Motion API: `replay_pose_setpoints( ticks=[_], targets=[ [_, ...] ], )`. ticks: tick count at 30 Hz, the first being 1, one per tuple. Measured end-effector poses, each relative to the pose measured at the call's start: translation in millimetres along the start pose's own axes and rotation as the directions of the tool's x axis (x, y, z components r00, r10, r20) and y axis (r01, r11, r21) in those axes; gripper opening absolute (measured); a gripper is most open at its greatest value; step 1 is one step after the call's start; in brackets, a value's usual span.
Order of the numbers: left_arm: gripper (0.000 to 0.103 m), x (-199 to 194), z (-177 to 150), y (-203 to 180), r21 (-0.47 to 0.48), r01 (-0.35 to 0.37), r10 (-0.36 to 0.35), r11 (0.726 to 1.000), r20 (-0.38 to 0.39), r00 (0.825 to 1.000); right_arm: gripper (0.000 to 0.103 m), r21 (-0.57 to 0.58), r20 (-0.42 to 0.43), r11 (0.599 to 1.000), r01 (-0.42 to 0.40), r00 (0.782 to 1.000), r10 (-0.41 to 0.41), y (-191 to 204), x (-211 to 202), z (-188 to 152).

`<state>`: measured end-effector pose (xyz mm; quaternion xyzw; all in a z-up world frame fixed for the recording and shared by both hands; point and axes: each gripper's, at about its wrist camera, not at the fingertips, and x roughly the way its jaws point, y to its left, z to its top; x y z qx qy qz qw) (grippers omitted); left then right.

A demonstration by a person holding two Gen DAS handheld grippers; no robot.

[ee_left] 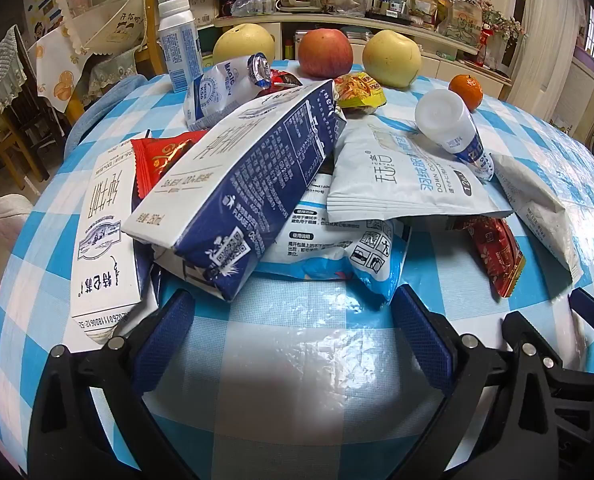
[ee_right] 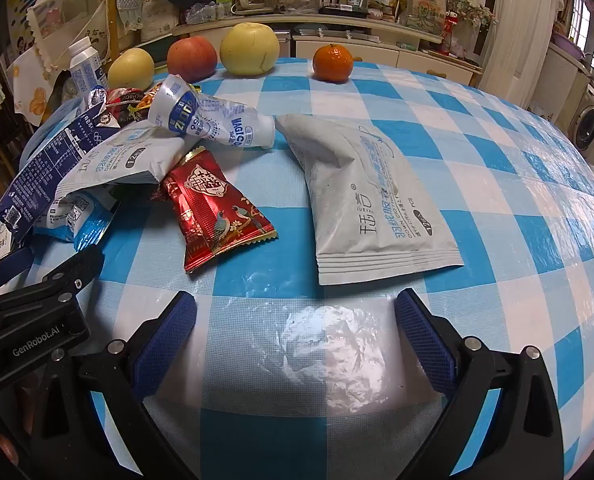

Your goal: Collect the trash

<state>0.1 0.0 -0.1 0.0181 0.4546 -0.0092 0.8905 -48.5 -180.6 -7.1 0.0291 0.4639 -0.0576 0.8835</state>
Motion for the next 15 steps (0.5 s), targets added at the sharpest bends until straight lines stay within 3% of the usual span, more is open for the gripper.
replay_pose_setpoints(
  ticks=[15],
  targets=[
    [0.099, -24.1, -19.7, 7.4, -0.029, 0.037, -0.036, 0.999, 0.039, 0.999, 0.098, -0.036, -0.002, 0.999, -0.019, 1.0, 0.019, -1.3, -13.9, -11.0]
  ],
)
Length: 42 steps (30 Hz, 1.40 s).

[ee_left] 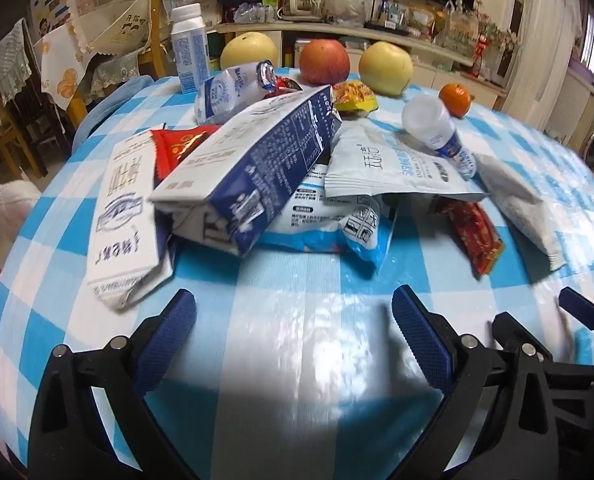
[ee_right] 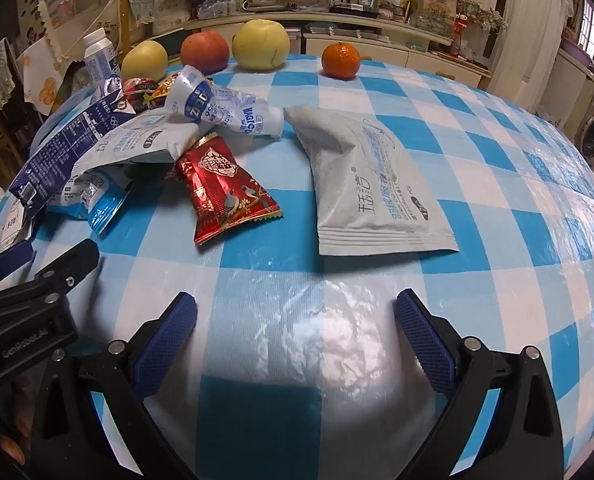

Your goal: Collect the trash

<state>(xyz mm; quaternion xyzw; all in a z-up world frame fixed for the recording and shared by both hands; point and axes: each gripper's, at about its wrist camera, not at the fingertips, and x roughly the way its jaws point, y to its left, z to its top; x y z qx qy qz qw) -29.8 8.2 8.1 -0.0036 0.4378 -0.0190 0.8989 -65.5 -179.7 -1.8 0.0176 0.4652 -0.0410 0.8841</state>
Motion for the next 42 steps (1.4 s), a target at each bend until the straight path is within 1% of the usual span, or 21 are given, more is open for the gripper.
replay_pose_setpoints(
  ticks=[2, 5, 7, 12, 17, 22, 24, 26, 29, 33, 37, 42],
  targets=[
    [0.099, -9.6, -4.1, 4.9, -0.014, 0.012, -0.012, 1.0, 0.011, 1.0, 0.098, -0.008, 0.027, 1.0, 0.004, 1.0, -0.004, 1.0, -8.3, -1.7],
    [0.099, -25.0, -9.1, 10.0, -0.014, 0.017, -0.016, 1.0, 0.041, 0.999, 0.098, -0.017, 0.097, 1.0, 0.018, 0.995, -0.016, 2.1, -26.4, -5.0],
    [0.099, -38.5, -10.4, 13.5, -0.013, 0.011, -0.01, 1.0, 0.067, 0.998, 0.098, -0.018, 0.147, 1.0, 0.025, 0.989, -0.022, 2.6, -39.2, -7.5],
    [0.099, -77.5, -13.6, 23.5, -0.007, -0.005, 0.006, 1.0, 0.157, 0.988, 0.098, -0.014, 0.24, 0.999, 0.033, 0.97, -0.028, 5.7, -65.9, -14.2],
    [0.099, -116.4, -19.2, 36.7, -0.019, -0.033, 0.037, 0.999, 0.237, 0.971, 0.098, -0.011, 0.339, 0.999, 0.035, 0.94, -0.029, 9.2, -96.4, -29.5],
    [0.099, -148.0, -28.7, 45.2, -0.016, -0.071, 0.072, 0.997, 0.3, 0.951, 0.098, -0.009, 0.448, 0.999, 0.045, 0.893, -0.037, 12.3, -132.3, -45.9],
    [0.099, -160.3, -34.6, 49.0, -0.013, -0.087, 0.087, 0.996, 0.325, 0.942, 0.098, -0.001, 0.476, 0.998, 0.056, 0.878, -0.049, 11.8, -143.2, -51.9],
    [0.099, -172.5, -39.6, 51.9, -0.008, -0.09, 0.088, 0.996, 0.349, 0.933, 0.098, 0.004, 0.505, 0.998, 0.067, 0.861, -0.059, 12.4, -154.2, -59.3],
    [0.099, -187.5, -45.1, 53.6, 0.002, -0.098, 0.09, 0.995, 0.378, 0.921, 0.098, 0.01, 0.534, 0.997, 0.082, 0.842, -0.075, 12.6, -165.7, -66.8],
    [0.099, -204.1, -52.5, 52.7, 0.026, -0.114, 0.093, 0.993, 0.413, 0.906, 0.098, 0.014, 0.559, 0.996, 0.085, 0.826, -0.078, 12.3, -178.1, -79.4],
    [0.099, -214.0, -58.1, 52.0, 0.032, -0.108, 0.084, 0.994, 0.426, 0.901, 0.098, 0.026, 0.579, 0.994, 0.103, 0.81, -0.099, 10.4, -187.6, -89.4],
    [0.099, -220.9, -63.3, 49.3, 0.044, -0.12, 0.088, 0.992, 0.441, 0.893, 0.098, 0.026, 0.594, 0.993, 0.112, 0.797, -0.105, 8.8, -194.6, -98.2]
  ],
)
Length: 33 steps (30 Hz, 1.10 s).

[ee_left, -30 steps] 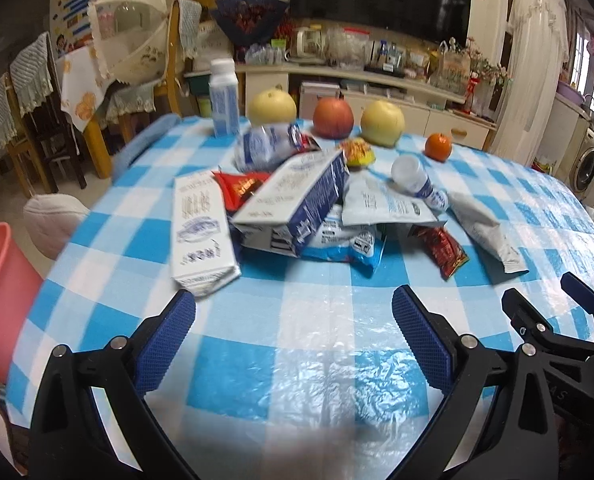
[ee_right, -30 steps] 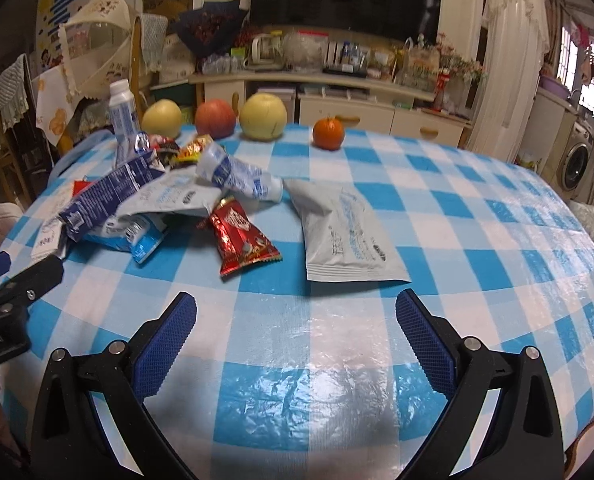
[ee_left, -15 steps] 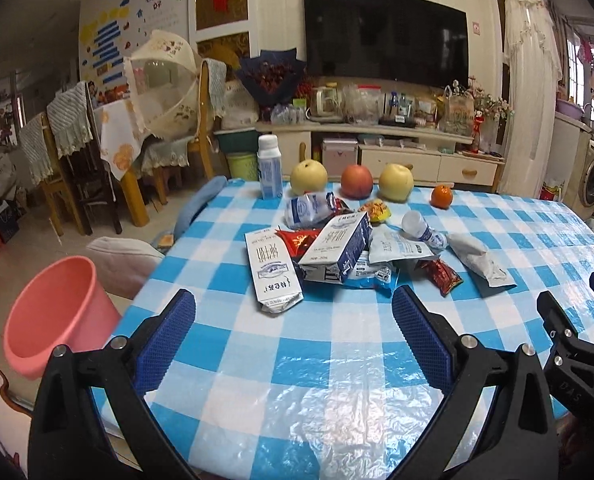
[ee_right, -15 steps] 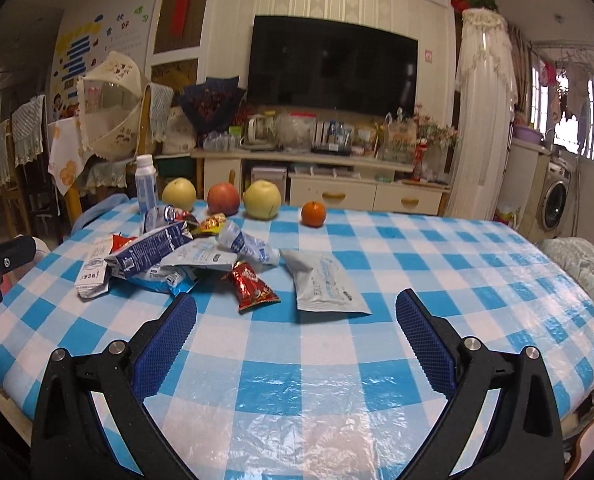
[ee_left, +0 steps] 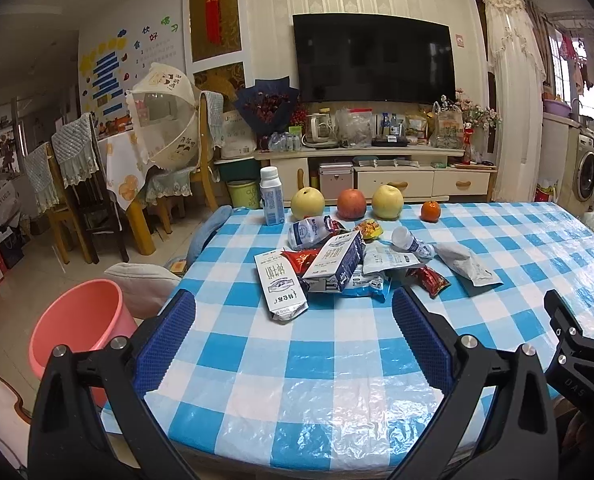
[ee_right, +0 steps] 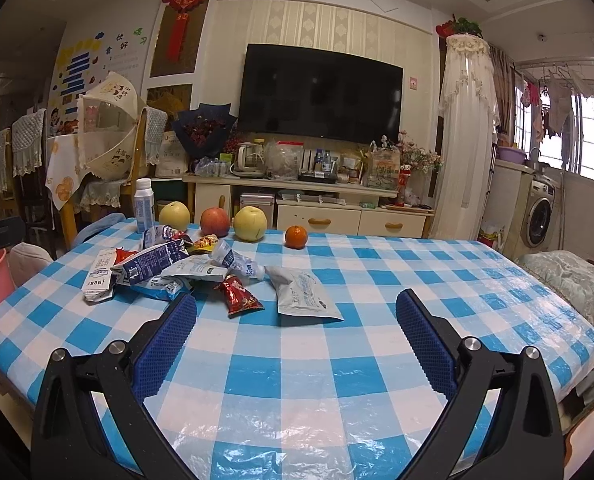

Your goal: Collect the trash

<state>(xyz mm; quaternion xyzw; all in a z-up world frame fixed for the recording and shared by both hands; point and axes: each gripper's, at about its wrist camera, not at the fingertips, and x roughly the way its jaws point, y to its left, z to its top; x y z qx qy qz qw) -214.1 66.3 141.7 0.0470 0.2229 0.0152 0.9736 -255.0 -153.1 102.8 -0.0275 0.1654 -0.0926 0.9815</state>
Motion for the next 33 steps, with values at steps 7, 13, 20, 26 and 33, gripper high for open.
replay_pose_setpoints(
  ticks=[7, 13, 20, 26, 33],
  targets=[
    [0.099, -5.5, -0.7, 2.4, -0.003, -0.002, 0.002, 1.0, 0.012, 1.0, 0.098, 0.028, -0.009, 1.0, -0.012, 1.0, 0.012, -6.0, 0.3, -2.9],
    [0.099, -2.7, -3.2, 2.1, -0.007, 0.001, -0.001, 1.0, -0.002, 1.0, 0.098, 0.038, -0.033, 0.999, -0.018, 0.999, 0.02, -9.8, 6.2, -3.6],
    [0.099, 9.1, -9.7, 1.8, -0.016, 0.034, -0.034, 0.999, -0.028, 0.999, 0.098, 0.031, -0.074, 0.999, -0.041, 0.996, 0.043, -10.8, 13.4, -6.6],
    [0.099, 28.3, -16.0, 6.7, -0.057, 0.099, -0.102, 0.993, -0.061, 0.993, 0.098, 0.029, -0.133, 0.997, -0.065, 0.989, 0.068, -12.2, 27.8, -9.8],
    [0.099, 65.5, -11.8, 21.0, -0.109, 0.187, -0.198, 0.976, -0.11, 0.974, 0.098, 0.172, -0.247, 0.979, -0.11, 0.957, 0.151, -38.6, 65.7, -17.7]
  ],
)
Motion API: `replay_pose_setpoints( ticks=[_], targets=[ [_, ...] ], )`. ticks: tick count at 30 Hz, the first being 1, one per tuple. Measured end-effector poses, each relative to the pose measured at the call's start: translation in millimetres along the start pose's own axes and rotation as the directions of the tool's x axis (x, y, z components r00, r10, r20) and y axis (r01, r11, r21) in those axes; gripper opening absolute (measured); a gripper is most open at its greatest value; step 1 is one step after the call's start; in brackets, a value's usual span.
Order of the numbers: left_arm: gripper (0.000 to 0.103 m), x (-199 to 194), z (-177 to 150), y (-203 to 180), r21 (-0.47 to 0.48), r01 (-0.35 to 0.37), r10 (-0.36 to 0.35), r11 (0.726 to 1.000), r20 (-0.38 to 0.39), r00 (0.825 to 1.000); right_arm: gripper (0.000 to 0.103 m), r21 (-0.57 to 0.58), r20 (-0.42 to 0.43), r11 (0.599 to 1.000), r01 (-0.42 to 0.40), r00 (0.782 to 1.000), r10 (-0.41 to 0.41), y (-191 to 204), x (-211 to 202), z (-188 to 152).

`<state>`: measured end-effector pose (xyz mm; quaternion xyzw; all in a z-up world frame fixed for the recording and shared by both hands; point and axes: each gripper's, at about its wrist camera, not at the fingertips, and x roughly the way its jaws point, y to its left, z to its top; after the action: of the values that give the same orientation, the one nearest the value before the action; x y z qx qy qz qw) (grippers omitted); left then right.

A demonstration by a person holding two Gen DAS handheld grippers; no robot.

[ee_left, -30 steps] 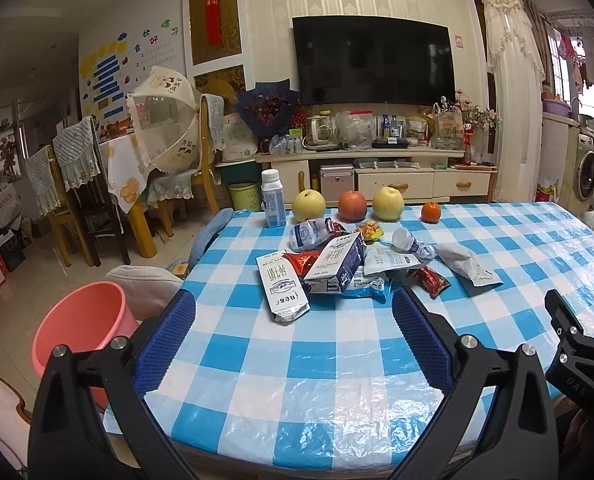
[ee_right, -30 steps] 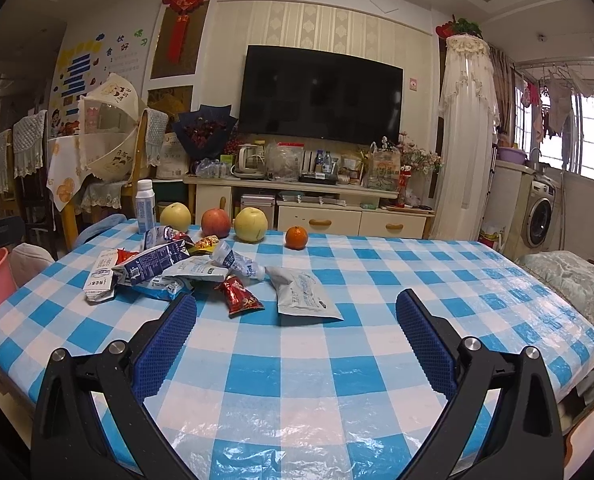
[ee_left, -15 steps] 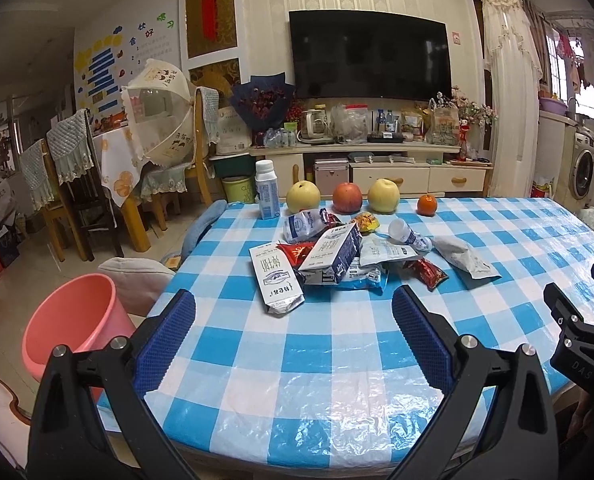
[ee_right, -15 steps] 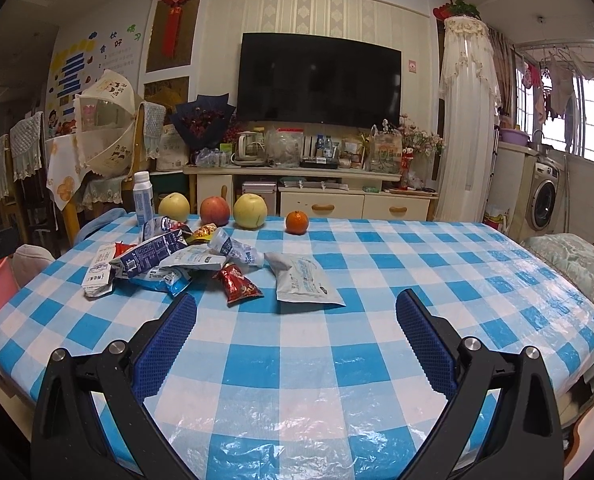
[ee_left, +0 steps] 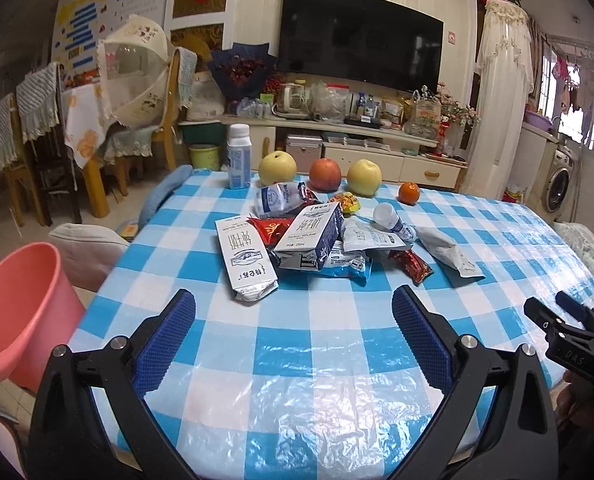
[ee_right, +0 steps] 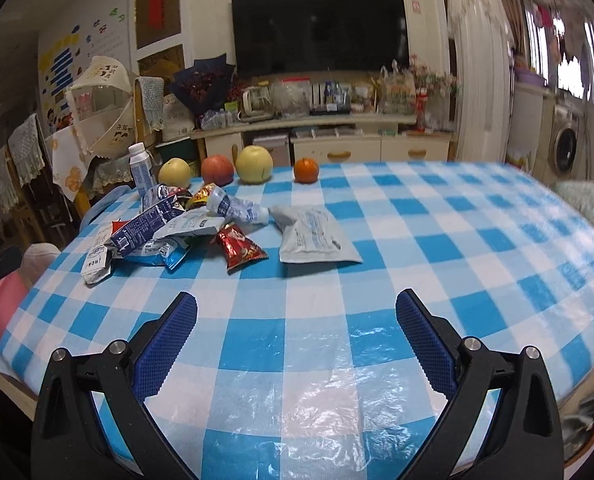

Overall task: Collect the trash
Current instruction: 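Close the left tool on the white milk carton while the right tool grasps the wipes pack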

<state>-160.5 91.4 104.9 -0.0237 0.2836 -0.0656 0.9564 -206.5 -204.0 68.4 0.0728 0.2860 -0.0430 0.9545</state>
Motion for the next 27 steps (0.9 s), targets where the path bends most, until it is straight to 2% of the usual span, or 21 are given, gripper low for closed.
replay_pose_setpoints(
  ticks=[6, 11, 17, 21, 23, 27],
  targets=[
    [0.099, 40.1, 15.7, 18.4, 0.002, 0.028, -0.028, 1.0, -0.058, 0.998, 0.098, 0.029, -0.054, 0.999, -0.026, 0.998, 0.028, -11.6, 29.7, 8.9],
    [0.099, 71.1, 22.1, 39.1, -0.082, 0.019, -0.028, 0.996, -0.112, 0.993, 0.098, 0.052, -0.073, 0.998, -0.024, 0.997, 0.028, -18.6, 55.6, 21.4],
    [0.099, 101.1, 35.5, 50.4, -0.085, -0.01, -0.002, 0.996, -0.142, 0.99, 0.098, 0.059, -0.122, 0.998, -0.029, 0.992, 0.037, -22.8, 93.3, 33.3],
    [0.099, 128.8, 35.4, 56.1, -0.109, -0.016, -0.008, 0.994, -0.211, 0.977, 0.098, 0.064, -0.132, 0.997, -0.031, 0.99, 0.04, -25.2, 110.4, 41.4],
    [0.097, 142.6, 33.8, 56.7, -0.106, -0.041, 0.015, 0.993, -0.241, 0.97, 0.098, 0.063, -0.14, 0.998, -0.028, 0.99, 0.036, -27.2, 120.5, 46.2],
    [0.089, 161.5, 31.0, 57.5, -0.103, -0.057, 0.025, 0.993, -0.288, 0.957, 0.098, 0.065, -0.155, 0.998, -0.014, 0.988, 0.024, -33.0, 139.2, 54.5]
  ],
)
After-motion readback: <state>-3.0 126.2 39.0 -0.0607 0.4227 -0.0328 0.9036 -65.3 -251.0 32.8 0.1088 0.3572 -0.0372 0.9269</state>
